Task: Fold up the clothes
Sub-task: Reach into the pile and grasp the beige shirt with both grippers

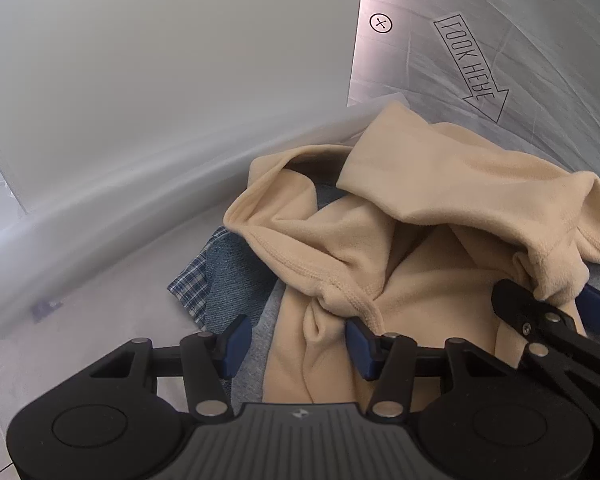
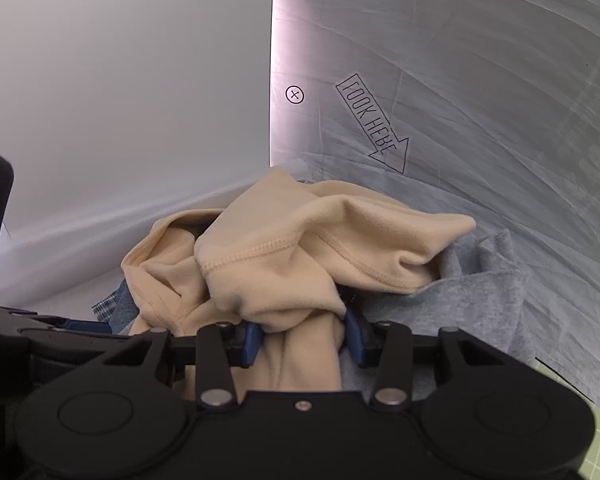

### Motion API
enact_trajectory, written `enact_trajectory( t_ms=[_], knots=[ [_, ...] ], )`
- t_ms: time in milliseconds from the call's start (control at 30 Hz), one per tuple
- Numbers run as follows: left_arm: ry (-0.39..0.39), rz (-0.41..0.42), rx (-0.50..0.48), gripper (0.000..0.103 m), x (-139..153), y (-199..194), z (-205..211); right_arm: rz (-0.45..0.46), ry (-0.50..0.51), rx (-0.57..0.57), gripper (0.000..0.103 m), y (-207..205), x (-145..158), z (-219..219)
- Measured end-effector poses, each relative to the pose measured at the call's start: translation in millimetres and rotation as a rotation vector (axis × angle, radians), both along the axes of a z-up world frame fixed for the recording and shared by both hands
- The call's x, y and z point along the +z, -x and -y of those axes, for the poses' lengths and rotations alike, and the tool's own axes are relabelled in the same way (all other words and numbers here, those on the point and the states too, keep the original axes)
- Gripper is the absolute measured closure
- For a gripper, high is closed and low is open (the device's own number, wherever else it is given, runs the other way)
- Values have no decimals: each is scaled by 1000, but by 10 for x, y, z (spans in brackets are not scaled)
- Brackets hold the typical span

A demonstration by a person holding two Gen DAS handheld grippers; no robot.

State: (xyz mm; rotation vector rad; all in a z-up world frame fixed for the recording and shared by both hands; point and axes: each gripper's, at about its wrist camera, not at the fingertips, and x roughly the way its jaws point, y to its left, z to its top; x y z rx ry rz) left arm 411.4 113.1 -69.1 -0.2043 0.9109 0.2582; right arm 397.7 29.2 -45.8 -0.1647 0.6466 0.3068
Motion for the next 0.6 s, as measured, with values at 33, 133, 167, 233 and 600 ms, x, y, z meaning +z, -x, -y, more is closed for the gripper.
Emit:
enact_trajectory(
  t_ms=[33, 133, 167, 233, 600],
  knots=[
    [26, 15, -22, 74, -1, 8, 6, 0, -5, -2, 61, 0, -6, 14],
    [29, 41, -49, 86, 1, 37, 54, -4, -34, -16, 68, 6, 10, 83],
    [28, 51, -47, 87, 5, 60, 62, -6, -49, -19, 72, 25, 22, 110],
    [39, 72, -37, 90, 22, 118, 55, 7, -57, -25, 81, 97, 46, 146],
    [136, 208, -44, 91, 494, 853, 21, 156, -90, -128, 90, 872, 359, 695]
  ],
)
